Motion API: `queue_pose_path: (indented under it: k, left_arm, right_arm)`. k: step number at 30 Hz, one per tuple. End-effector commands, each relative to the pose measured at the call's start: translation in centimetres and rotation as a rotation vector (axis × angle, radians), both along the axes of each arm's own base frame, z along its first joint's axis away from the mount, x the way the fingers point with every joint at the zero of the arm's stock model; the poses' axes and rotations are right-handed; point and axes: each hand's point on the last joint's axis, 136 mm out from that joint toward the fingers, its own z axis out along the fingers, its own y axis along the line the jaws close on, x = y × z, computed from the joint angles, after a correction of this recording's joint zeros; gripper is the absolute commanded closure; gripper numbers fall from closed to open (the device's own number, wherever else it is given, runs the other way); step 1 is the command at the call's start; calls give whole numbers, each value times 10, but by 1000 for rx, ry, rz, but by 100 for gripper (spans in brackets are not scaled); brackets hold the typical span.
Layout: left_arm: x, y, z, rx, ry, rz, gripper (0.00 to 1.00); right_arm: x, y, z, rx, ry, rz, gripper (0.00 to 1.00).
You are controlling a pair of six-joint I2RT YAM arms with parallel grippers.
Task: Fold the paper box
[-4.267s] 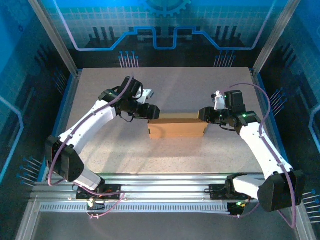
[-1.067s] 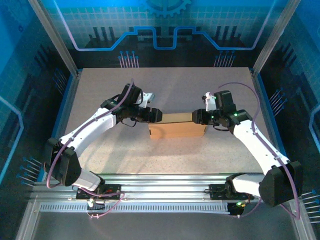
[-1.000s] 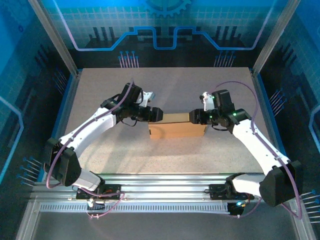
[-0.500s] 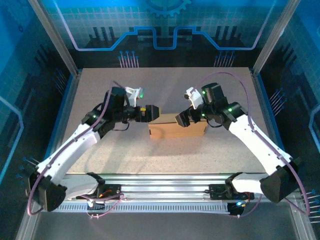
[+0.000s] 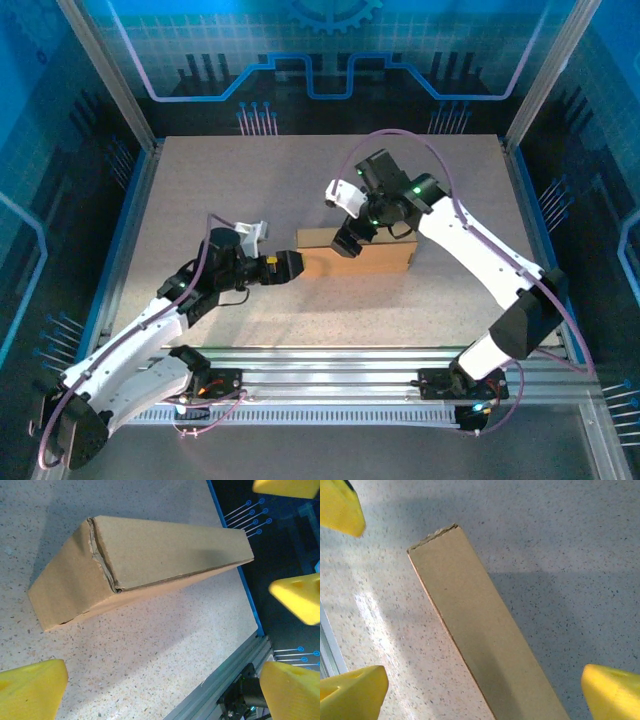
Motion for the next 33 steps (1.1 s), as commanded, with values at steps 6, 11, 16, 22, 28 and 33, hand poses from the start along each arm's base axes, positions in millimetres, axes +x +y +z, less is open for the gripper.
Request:
queue_pose_path:
  k: [6,11,16,22,28,33]
  left_arm:
    - [6,3,3,4,-44,31,1]
    - [8,5,6,26,-55,33,1]
    - [7,5,7,33,-61,23,1]
    - [1,7,4,44,-52,10,1]
    - [-2,9,-1,44,-47,13,1]
    - [-3,9,-3,44,-40,10,1]
  right_arm:
    - [3,-2,-24,-200,-12,86,0]
    - [5,5,-35,-225,-2,108,0]
    - [4,15,-41,-232,11,139,0]
    - [2,22,-53,-255,47,161,2]
    - [2,26,-60,-264,53,172,4]
    - [5,29,-68,-284,45,173,7]
